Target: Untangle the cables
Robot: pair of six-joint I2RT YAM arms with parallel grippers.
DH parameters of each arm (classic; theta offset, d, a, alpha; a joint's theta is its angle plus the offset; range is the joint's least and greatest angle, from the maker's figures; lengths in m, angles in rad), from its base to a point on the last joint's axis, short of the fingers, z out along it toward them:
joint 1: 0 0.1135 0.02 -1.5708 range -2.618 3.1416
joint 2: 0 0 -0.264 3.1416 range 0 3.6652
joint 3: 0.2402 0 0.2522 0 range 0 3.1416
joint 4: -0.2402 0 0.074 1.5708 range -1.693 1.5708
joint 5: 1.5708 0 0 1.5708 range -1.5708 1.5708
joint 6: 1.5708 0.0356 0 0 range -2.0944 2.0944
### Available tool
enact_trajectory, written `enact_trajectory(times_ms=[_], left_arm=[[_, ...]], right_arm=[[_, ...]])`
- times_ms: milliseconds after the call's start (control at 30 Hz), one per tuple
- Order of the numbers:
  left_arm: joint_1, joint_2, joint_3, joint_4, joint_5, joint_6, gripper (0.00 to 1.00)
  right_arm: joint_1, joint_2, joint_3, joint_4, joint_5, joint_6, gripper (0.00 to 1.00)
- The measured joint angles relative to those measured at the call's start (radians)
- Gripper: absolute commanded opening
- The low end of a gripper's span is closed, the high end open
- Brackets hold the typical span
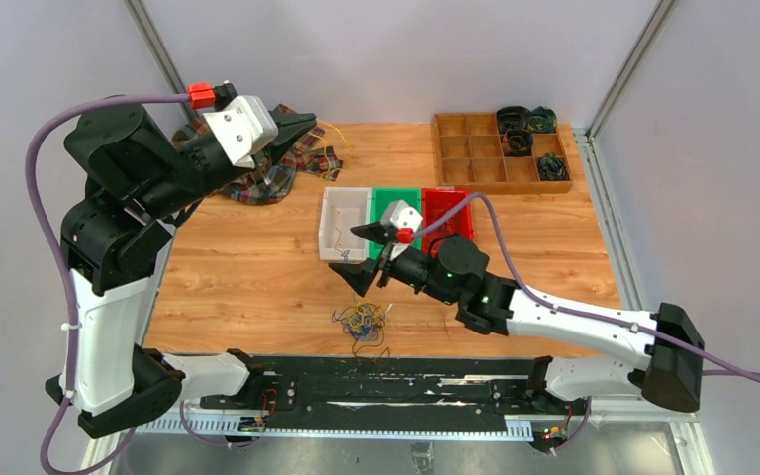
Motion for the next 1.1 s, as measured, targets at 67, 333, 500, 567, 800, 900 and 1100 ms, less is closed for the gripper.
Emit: enact_trajectory(times_ms=[67, 333, 500, 567, 800, 900, 1100], left_arm=[[0.000, 0.001, 0.004, -0.003, 0.003, -0.003, 0.00], [0.000, 0.016, 0.056, -0.005, 0.025, -0.031, 0.00], [0.000, 0.026, 0.111, -0.005, 0.031, -0.038, 0.00], [0.000, 0.030, 0.132, -0.006, 0.030, -0.038, 0.00], [0.000, 0.078, 0.242, -0.002, -0.010, -0.027, 0.00], [0.000, 0.090, 0.255, 0.013, -0.039, -0.026, 0.00], [0.000, 0.113, 0.277, 0.047, -0.087, -0.014, 0.00]], right_arm=[[0.000, 0.051, 0.050, -0.028, -0.030, -0.014, 0.73], [-0.028, 0.172, 0.143, -0.040, -0.023, -0.027, 0.42], [-0.047, 0.219, 0.055, 0.008, 0.004, 0.006, 0.31], [-0.050, 0.233, -0.004, 0.029, 0.016, 0.024, 0.30], [-0.050, 0.252, -0.190, 0.111, 0.048, 0.106, 0.17], [-0.050, 0.264, -0.251, 0.145, 0.059, 0.139, 0.02], [-0.050, 0.290, -0.346, 0.209, 0.088, 0.202, 0.01]])
